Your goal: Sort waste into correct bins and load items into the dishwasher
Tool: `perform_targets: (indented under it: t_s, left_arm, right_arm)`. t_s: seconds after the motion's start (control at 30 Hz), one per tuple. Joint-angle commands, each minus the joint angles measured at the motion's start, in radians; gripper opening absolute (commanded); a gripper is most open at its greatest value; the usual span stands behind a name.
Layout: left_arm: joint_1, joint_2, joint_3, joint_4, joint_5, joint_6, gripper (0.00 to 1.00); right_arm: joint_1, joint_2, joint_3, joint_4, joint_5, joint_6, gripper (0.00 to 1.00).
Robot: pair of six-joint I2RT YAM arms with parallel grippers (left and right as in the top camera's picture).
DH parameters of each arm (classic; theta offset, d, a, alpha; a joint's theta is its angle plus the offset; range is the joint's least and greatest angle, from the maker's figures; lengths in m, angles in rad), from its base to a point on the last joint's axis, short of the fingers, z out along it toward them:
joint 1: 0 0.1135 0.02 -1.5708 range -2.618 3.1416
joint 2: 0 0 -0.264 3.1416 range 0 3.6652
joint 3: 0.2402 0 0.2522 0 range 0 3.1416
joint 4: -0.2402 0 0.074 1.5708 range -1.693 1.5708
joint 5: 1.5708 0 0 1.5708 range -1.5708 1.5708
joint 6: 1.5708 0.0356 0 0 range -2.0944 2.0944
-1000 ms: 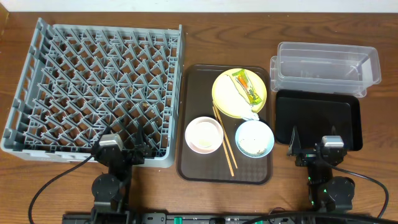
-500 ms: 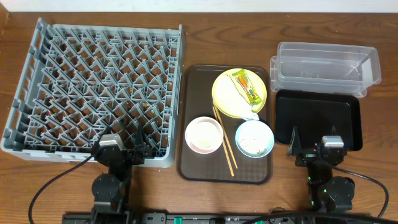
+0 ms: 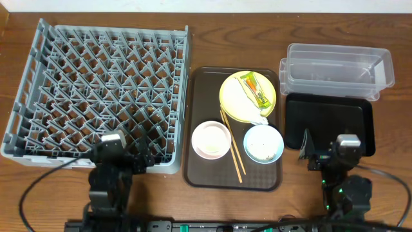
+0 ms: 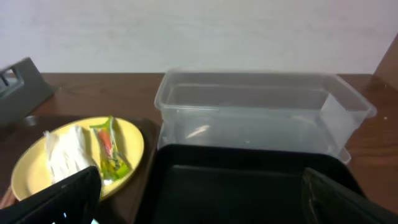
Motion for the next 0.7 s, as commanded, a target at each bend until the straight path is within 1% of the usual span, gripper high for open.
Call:
perform_targets:
  t_s: [0.0,0.07,0.2,0.3,0.33,0.37,0.47,0.57,0.67]
  left_arm:
    - [0.005,0.107,0.121,-0.067,-0.016,0.013,0.95]
    - [0.005,0.189,0.200,-0.135,-0.016,0.013,0.95]
    - [0.005,0.287,0.302,-0.253,-0.015,0.013,0.95]
    - [0.005,0.338,0.359,-0.329,-0.015,0.013,0.95]
    - [0.005,0.350,0.372,-0.349,-0.015,0.013,0.95]
    - [0.005,0.360,0.383,-0.367,-0.014,0.013,0.95]
    - [0.005,0.361,0.384,-0.380,0.018,0.013,0.95]
    - [0.005,0.361,0.384,-0.390,0.029,0.013,0.95]
    - [0.005,0.361,0.384,-0.391,0.029,0.013,0.95]
  right_arm:
    - [0.008,0.151,0.147,-0.016,-0.010,0.014,0.99]
    - [0.008,0.291,0.259,-0.059,-0.042,0.014,0.99]
    - [0.008,0.509,0.446,-0.169,-0.114,0.014,0.99]
    - [0.008,0.684,0.617,-0.310,-0.143,0.014,0.99]
    - [0.008,0.713,0.647,-0.338,-0.146,0.014,0.99]
    - [0.008,0.785,0.727,-0.418,-0.148,0.014,0.99]
    - [0.008,0.888,0.851,-0.521,-0.132,-0.002,0.99]
    - [0.008,0.949,0.905,-0.542,-0.181,0.014,0.99]
    - [0.008,0.961,0.904,-0.534,-0.249,0.014,0.99]
